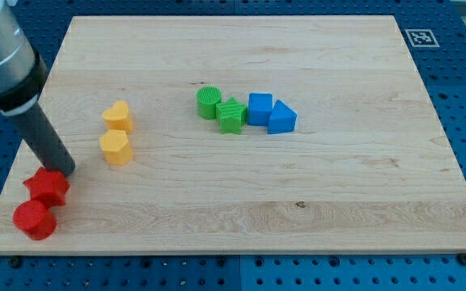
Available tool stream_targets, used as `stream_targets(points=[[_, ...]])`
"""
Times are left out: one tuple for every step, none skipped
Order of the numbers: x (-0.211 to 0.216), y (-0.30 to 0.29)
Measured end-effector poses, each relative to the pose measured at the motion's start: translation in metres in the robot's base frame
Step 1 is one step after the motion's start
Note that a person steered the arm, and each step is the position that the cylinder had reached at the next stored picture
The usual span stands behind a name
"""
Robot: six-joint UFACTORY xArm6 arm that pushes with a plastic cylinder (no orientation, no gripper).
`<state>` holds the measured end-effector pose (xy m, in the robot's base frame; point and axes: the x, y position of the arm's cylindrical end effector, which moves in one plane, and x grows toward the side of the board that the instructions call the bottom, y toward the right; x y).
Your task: Slide the yellow hexagon towards the top left
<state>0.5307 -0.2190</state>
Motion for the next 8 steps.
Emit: stream_targets(points=[[0.005, 0.049], [0.004, 0.052], [-0.018, 0.052], [-0.074, 0.052], [-0.126, 0.052], [-0.128, 0.052], [-0.108, 0.05], [-0.093, 0.061]])
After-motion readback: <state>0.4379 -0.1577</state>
